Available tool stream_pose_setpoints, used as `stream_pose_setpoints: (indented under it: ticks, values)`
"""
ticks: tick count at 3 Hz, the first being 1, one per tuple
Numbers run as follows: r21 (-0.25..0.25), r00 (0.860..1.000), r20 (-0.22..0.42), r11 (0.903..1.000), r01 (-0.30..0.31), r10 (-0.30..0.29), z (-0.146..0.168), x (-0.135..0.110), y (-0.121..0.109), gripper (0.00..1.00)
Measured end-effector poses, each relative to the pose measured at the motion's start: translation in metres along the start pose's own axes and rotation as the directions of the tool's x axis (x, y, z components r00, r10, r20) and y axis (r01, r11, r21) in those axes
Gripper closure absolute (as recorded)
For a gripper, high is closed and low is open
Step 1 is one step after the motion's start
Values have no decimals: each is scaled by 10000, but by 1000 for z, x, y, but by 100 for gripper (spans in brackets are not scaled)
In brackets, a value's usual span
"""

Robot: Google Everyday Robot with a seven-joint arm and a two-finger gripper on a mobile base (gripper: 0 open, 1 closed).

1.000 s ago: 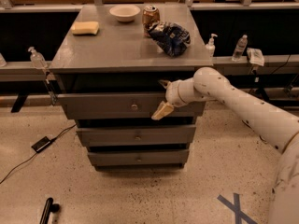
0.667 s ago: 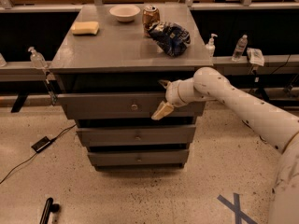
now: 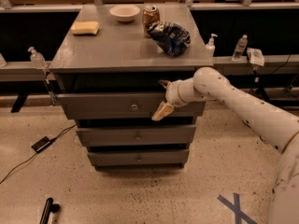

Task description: Open top drawer

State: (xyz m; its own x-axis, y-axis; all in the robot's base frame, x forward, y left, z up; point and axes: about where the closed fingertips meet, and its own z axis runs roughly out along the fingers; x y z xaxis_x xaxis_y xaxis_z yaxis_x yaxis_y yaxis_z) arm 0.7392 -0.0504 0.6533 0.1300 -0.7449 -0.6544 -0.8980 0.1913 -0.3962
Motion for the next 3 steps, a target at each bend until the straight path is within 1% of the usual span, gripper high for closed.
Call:
stream_pose_setpoints:
  ticks: [1,2,3]
  values:
    - [0,10000,0,10000,0,0,0,0,0,20]
    - [295,9989,31,9985,-459,458,-32,-12,27,47]
    - [1237,9934,301,9858,-1132,1103,-110,-47,55,70]
